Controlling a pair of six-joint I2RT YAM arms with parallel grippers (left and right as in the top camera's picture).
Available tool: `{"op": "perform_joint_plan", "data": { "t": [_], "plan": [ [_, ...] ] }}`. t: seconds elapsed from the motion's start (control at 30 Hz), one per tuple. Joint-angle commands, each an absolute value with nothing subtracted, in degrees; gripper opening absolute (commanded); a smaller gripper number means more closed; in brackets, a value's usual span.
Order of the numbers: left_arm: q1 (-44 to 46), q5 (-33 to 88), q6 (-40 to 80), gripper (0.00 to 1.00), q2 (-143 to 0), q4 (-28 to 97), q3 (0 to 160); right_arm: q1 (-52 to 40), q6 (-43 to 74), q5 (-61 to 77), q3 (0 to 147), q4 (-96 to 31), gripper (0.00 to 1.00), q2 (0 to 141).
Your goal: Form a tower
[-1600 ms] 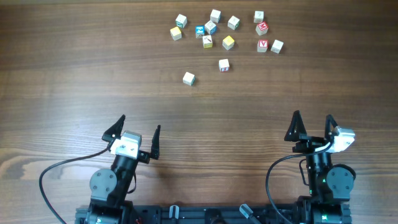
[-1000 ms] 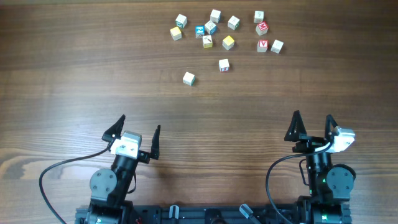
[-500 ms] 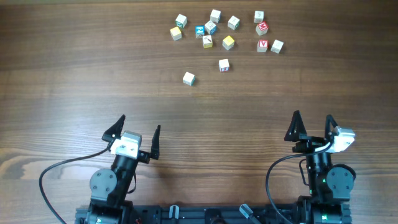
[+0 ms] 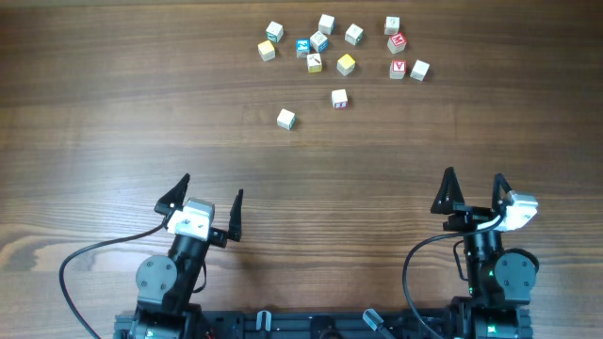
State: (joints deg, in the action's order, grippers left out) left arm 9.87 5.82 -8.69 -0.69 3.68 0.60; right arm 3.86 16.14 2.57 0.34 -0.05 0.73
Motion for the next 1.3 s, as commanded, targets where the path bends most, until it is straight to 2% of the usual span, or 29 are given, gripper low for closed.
{"op": "perform_joint_plan", "data": {
  "t": [0.0,0.37,0.67,1.0,1.27],
  "plan": [
    [10.28,5.89,-8.16,1.00,-0.38,3.95,0.32,4.14,15.09,3.31,0.30,0.10,1.00,0.80],
    [10.28,6.11,-8.54,1.00,-0.38,3.70,0.32,4.14,15.07,3.31,0.30,0.10,1.00,0.80],
    [10.28,6.33,15.97,1.00,-0.38,1.34,0.32,4.14,15.07,3.31,0.30,0.10,1.00,0.80],
    [10.28,8.64,15.92,1.00,-0.86,2.07,0.40,4.14,15.09,3.31,0.30,0.10,1.00,0.80],
    [10.28,9.43,15.42,1.00,-9.19,1.83,15.35,4.14,15.09,3.31,0.30,0.10,1.00,0.80]
  ]
}}
